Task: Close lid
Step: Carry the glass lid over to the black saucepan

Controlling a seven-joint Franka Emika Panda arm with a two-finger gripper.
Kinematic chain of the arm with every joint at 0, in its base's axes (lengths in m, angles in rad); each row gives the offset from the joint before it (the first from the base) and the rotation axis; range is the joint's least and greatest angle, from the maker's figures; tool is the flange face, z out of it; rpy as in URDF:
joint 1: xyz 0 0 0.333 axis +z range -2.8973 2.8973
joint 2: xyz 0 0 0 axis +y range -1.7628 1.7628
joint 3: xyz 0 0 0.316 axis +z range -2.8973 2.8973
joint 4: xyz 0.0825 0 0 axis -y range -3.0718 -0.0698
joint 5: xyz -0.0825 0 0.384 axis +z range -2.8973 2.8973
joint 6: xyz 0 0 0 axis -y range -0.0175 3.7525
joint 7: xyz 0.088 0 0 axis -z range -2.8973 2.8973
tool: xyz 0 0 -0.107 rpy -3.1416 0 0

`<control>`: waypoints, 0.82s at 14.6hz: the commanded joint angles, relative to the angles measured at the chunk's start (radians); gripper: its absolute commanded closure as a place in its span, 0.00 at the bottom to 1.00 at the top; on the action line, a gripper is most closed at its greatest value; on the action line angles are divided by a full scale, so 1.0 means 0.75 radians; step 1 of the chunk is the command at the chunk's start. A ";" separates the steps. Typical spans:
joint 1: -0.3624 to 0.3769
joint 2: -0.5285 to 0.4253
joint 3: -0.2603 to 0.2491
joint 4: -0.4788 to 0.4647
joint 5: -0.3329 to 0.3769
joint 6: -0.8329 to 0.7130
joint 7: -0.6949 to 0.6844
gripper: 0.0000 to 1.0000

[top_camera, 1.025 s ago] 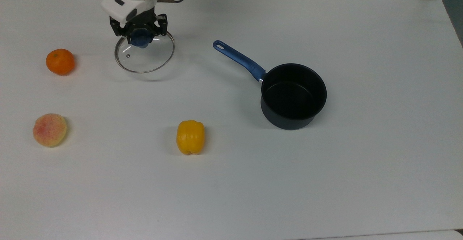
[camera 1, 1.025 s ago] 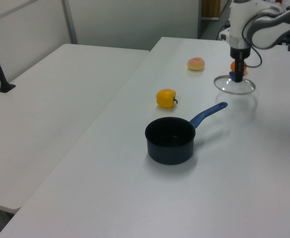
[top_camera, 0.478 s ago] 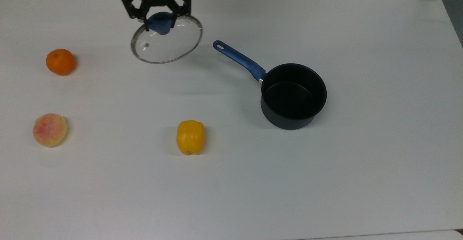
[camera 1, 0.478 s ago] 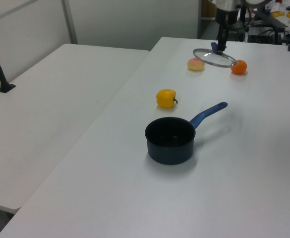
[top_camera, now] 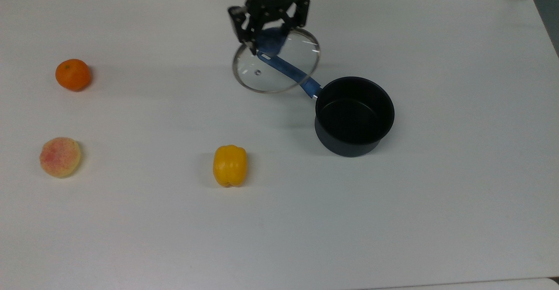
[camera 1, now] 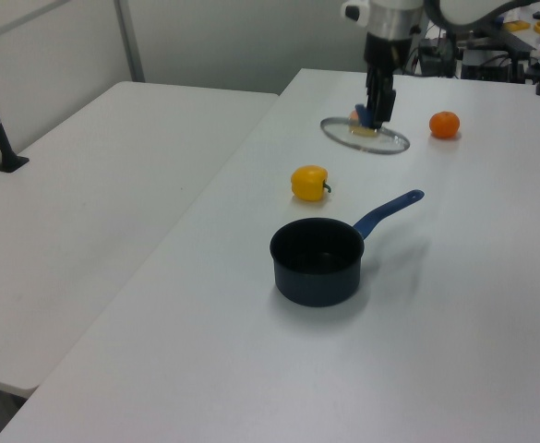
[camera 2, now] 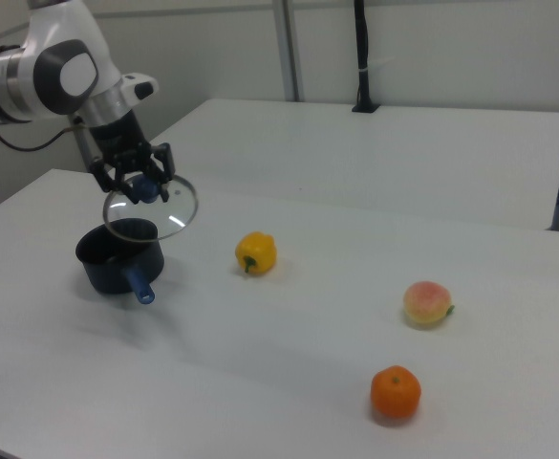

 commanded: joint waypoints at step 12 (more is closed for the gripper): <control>0.337 0.466 0.059 0.352 -0.348 0.067 -0.198 0.84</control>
